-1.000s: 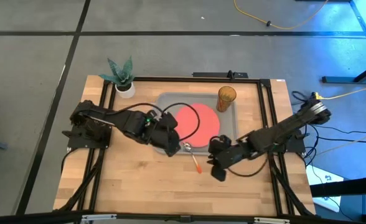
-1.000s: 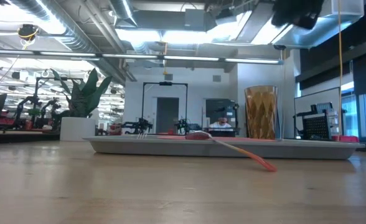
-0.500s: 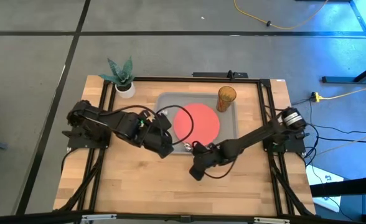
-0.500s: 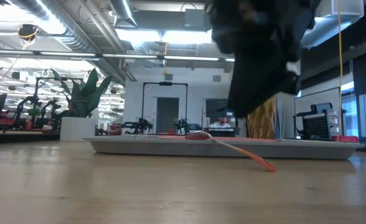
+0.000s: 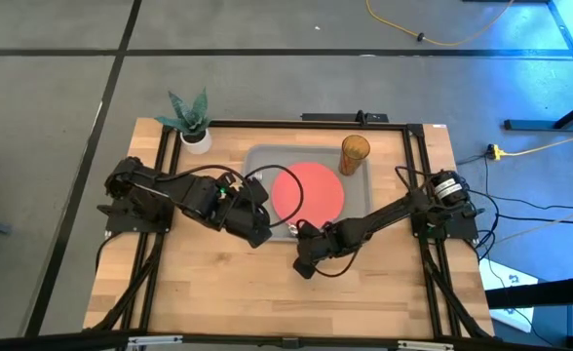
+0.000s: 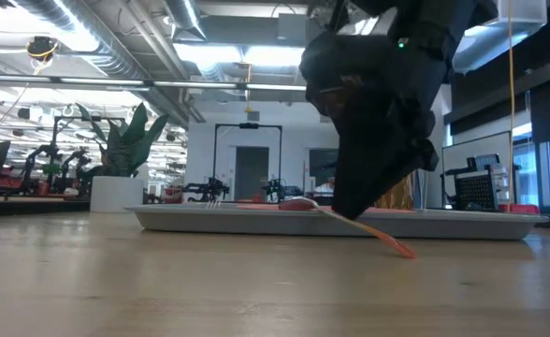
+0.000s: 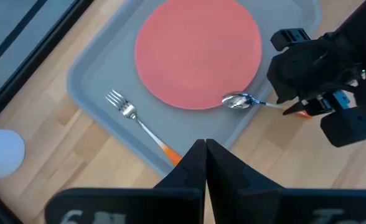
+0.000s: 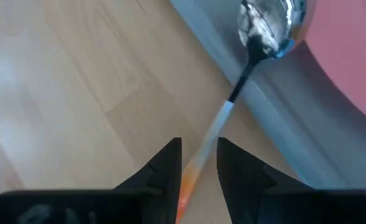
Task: Pick and place plate/cup/fork/spoon on tray
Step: Put the orange spoon on the right side of the orange fork on the gray serving tray
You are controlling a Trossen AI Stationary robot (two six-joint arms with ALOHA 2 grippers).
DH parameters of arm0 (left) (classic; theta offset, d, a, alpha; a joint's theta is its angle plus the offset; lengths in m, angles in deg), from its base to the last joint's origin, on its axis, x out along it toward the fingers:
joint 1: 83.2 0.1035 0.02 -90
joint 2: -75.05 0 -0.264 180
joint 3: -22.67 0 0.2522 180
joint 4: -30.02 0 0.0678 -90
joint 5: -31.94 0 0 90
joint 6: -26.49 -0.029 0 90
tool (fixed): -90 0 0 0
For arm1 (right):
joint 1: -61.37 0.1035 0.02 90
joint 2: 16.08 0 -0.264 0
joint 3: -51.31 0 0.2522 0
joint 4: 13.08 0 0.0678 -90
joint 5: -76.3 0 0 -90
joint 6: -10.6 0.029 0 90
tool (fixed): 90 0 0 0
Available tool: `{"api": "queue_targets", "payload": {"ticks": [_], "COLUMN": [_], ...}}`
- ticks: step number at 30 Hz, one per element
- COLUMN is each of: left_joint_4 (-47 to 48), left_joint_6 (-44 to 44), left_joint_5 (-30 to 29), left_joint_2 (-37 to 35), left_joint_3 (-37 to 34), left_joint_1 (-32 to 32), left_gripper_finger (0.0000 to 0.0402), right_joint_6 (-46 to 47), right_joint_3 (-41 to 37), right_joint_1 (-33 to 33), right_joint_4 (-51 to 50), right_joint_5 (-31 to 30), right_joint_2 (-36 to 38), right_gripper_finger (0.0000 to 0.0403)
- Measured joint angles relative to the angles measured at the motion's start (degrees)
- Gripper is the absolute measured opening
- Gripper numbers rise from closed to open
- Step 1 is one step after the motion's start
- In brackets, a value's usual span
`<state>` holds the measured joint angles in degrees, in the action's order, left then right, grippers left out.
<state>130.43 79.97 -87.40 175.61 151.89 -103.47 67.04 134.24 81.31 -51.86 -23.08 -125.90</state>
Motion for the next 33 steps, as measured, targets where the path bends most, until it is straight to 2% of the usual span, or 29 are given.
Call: {"api": "queue_targets", "payload": {"ticks": [8, 10, 13, 22, 24, 26, 33], "left_joint_4": [0.08, 0.14, 0.22, 2.18, 3.12, 3.49, 3.41], "left_joint_6": [-0.04, -0.04, -0.06, -0.24, -1.32, -1.60, -3.43], "left_joint_5": [-0.08, -0.08, -0.07, 0.22, 0.28, 0.29, 0.28], "left_joint_2": [0.02, 0.02, 0.02, 0.04, 0.06, 0.06, 0.04], "left_joint_3": [0.00, 0.00, 0.00, 0.00, 0.00, 0.00, 0.00], "left_joint_1": [0.00, 0.00, 0.00, 0.00, 0.00, -0.06, -0.07], "left_gripper_finger": [0.0000, 0.0000, 0.0000, 0.0000, 0.0000, 0.0000, 0.0000], "right_joint_6": [-1.46, -2.84, -4.08, -13.82, -16.55, -18.00, -19.96], "right_joint_3": [0.17, 0.15, 0.15, 3.85, 5.69, 7.48, 15.06], "right_joint_1": [-1.59, -1.88, -2.19, -1.94, -1.46, -1.15, -0.57], "right_joint_4": [0.49, 0.48, 0.50, 2.27, 2.64, 1.32, -13.31], "right_joint_5": [0.63, 1.00, 1.91, 12.36, 12.97, 12.27, -0.07], "right_joint_2": [-3.42, -3.54, -3.46, -3.87, -3.76, -3.76, -3.72], "right_gripper_finger": [0.0097, 0.0080, 0.0026, 0.0006, 0.0006, 0.0006, 0.0006]}}
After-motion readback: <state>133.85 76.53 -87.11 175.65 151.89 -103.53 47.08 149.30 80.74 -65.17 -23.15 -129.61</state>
